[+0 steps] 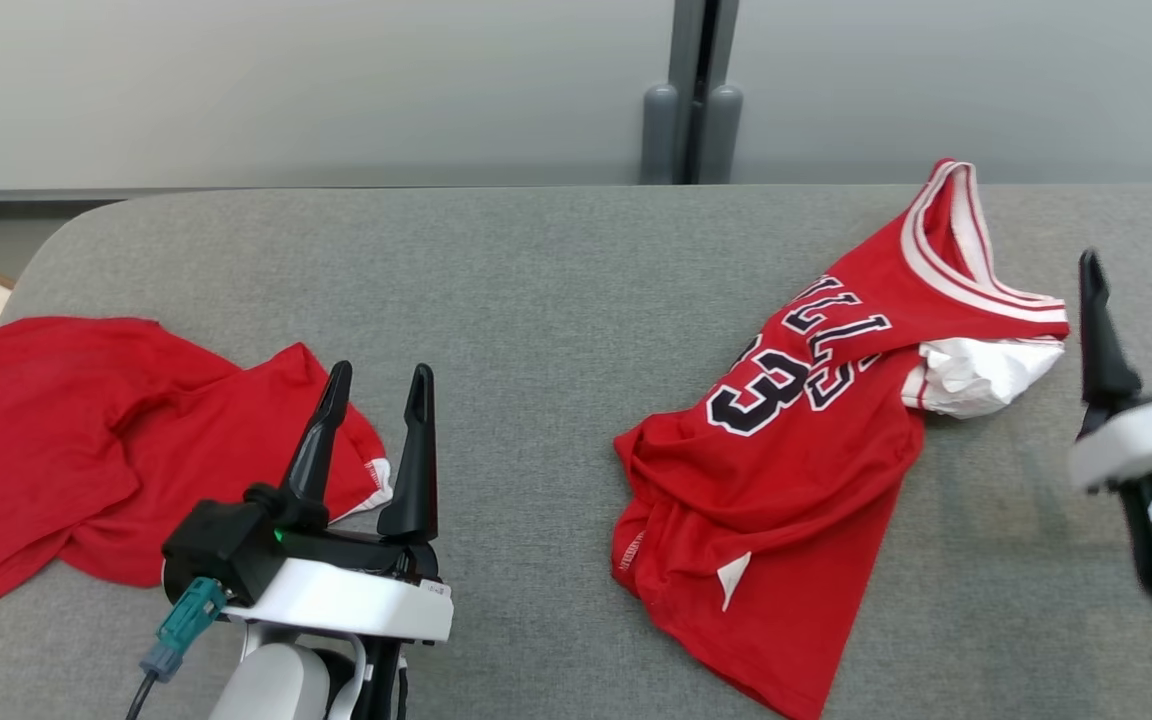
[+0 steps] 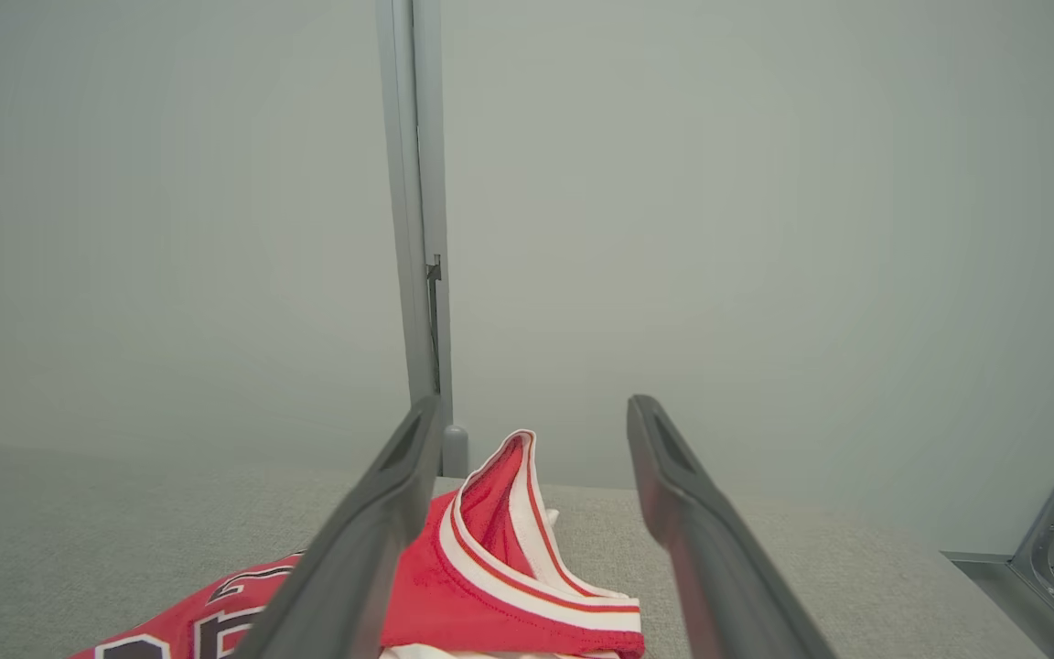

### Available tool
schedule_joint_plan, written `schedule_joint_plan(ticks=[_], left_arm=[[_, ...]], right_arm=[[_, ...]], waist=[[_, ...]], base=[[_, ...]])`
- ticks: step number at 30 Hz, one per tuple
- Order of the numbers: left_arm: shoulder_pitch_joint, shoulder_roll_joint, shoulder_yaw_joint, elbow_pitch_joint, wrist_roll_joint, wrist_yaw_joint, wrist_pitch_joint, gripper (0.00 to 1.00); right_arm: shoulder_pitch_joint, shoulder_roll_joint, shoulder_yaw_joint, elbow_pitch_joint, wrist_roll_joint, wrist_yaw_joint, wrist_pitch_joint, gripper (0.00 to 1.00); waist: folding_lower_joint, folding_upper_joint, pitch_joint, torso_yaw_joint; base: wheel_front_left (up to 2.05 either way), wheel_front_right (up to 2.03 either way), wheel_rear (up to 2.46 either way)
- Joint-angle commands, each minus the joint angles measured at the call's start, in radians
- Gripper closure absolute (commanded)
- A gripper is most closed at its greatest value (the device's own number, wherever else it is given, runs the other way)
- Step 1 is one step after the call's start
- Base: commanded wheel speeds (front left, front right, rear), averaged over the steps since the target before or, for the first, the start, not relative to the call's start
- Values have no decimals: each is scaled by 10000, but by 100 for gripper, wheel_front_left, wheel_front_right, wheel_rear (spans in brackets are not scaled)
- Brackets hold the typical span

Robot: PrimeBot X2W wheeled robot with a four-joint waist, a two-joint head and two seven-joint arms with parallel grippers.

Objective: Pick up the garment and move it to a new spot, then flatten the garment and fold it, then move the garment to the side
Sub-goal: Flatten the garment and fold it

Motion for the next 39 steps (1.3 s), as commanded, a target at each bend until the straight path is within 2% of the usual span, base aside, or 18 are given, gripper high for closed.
schedule_joint_plan(ticks=[1,8,12,17,24,28,33,39], left_arm=[[142,36,11,0,12,-29,-2,0],[370,34,-78,177,-125,-82,-2,0],[396,36,-152,245,-90,-121,-2,0],[291,33,-339,302,-130,-195,-2,0],[175,40,-1844,1306,-457,-917,-2,0],[91,25,-3050,2251,-972,-1240,42,0],[-368,30,-4324,3114,-1904,-1411,521,0],[-926,47,-5155,3650,-2729,-1396,728,0]], right_arm=[[537,188,-112,-346,77,-3,-112,0],[2855,1328,-989,-2058,-211,-3,-259,0],[3268,1733,-1232,-2393,-448,-3,-266,0],[3162,1827,-1488,-2515,-590,-3,-117,0],[3049,1989,-1943,-2558,-785,-3,28,0],[3015,2038,-2009,-2536,-870,-3,53,0],[2900,2086,-2056,-2465,-988,-3,48,0],[2763,2104,-2081,-2354,-1068,-3,-29,0]], waist=[[0,-1,-77,-142],[0,-1,-43,-316],[0,-1,-2,-364],[0,-1,71,-332],[0,-1,300,-167],[0,-1,460,-139],[0,-1,677,-203],[0,-1,884,-363]], base=[[0,0,0],[0,0,0],[0,0,0],[0,0,0],[0,0,0],[0,0,0],[0,0,0],[0,0,0]])
